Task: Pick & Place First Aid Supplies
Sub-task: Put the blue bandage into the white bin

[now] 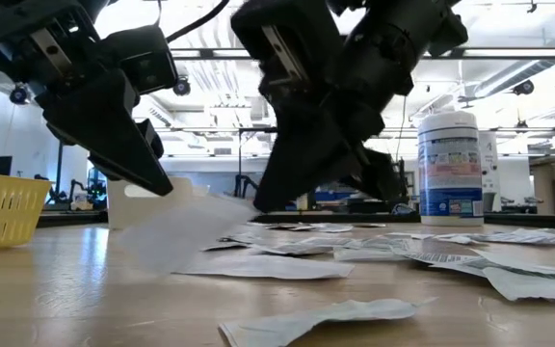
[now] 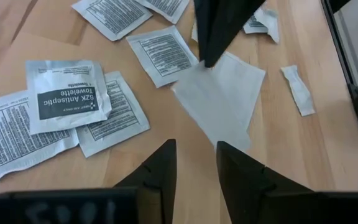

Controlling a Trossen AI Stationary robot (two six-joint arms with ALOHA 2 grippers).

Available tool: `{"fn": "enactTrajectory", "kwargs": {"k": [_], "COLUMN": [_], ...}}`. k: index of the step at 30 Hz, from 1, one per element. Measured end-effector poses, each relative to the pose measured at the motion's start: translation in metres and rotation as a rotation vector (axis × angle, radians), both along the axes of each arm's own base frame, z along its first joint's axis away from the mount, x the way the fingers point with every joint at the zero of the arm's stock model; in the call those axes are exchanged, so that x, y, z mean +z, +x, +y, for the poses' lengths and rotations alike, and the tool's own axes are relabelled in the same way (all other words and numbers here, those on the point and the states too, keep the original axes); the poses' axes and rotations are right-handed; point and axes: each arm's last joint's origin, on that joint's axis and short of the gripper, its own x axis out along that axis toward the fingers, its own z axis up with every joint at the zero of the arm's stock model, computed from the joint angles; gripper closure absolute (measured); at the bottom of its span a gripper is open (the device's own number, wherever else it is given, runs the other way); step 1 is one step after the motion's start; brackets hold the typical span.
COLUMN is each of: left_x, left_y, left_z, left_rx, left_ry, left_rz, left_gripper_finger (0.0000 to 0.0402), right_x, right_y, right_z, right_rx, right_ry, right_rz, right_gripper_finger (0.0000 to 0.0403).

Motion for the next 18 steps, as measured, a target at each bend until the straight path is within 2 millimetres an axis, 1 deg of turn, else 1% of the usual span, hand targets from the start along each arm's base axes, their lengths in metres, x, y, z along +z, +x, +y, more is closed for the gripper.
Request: {"fn": "enactTrajectory", "kwargs": {"k": [7, 12, 18], "left_x": [0.0, -0.0001, 0.0001], "left_y": [0.0, 0.0, 0.0011], "left_z": [0.0, -0.0004, 0.0021], "left_rx": [-0.001, -0.042, -0.011], "left_ry": [0.0, -0.054, -0.091], "left_rz": [0.0, 0.021, 0.03], "left_gripper_finger": [0.0293, 0.0293, 0.0293], "right_x": [0.0096, 0.0093, 0.0094], "right_y": [0.0054, 0.0044, 0.0041], "right_z": [0.0039, 0.0062, 0.0071], "right_rx": [0.044, 0.067, 0.082], "right_ry": [-0.044, -0.069, -0.082], "right_rz": [-0.044, -0.046, -0.05], "right_gripper_finger": [0.0395, 0.0395, 0.0395]}}
